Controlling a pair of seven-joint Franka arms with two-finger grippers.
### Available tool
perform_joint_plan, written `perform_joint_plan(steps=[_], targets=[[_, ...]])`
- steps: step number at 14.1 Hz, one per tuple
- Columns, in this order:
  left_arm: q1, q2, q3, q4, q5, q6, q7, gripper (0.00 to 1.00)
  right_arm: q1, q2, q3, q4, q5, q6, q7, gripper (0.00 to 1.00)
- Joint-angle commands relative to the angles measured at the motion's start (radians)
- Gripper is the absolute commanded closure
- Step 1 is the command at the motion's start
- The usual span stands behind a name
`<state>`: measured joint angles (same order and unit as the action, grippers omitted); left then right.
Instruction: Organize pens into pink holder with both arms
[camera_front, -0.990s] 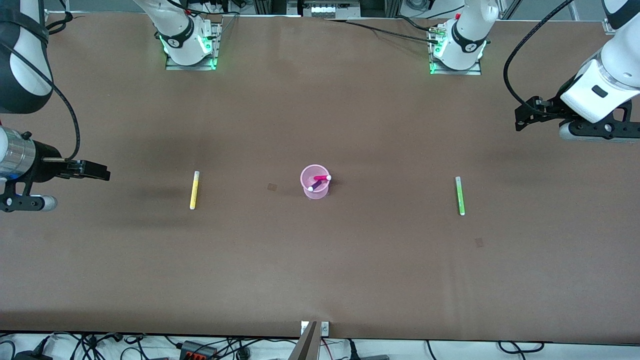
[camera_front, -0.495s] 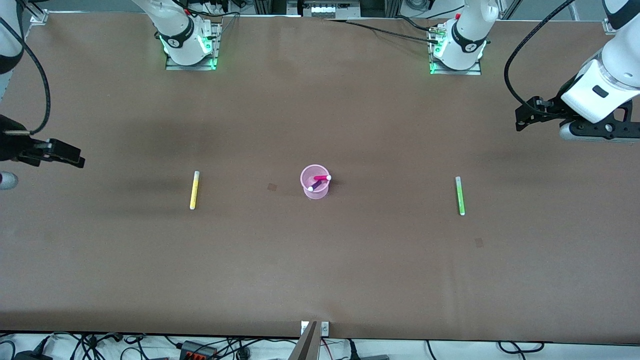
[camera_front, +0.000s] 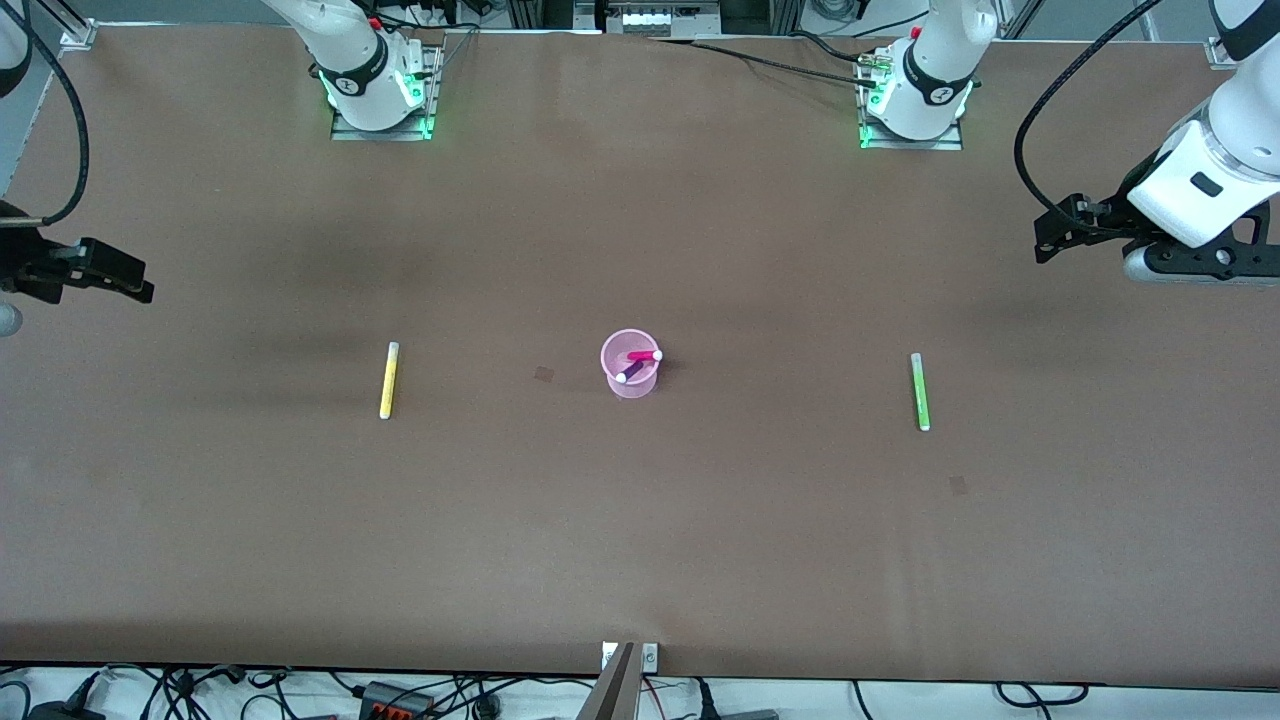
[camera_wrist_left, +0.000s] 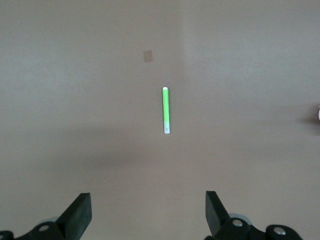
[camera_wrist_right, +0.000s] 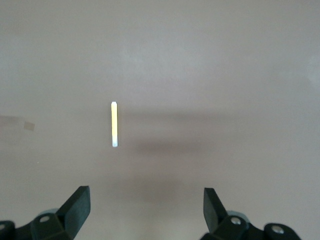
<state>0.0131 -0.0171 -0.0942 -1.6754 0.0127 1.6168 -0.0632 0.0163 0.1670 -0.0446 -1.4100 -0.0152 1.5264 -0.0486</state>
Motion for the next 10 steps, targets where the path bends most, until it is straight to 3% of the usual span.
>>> perform_joint_plan(steps=[1,5,10], targets=[[0.005,0.011,-0.001,0.026,-0.022,-0.021,0.006,0.0,0.014,-0.138,-0.014,-0.194,0.003,0.067,0.016,0.0],[0.013,0.011,-0.001,0.023,-0.023,-0.023,0.006,0.0,0.013,-0.245,-0.012,-0.358,0.0,0.155,0.012,0.0],[0.014,0.011,-0.001,0.023,-0.036,-0.023,0.006,0.0,0.011,-0.253,-0.014,-0.356,0.0,0.146,-0.002,0.0]])
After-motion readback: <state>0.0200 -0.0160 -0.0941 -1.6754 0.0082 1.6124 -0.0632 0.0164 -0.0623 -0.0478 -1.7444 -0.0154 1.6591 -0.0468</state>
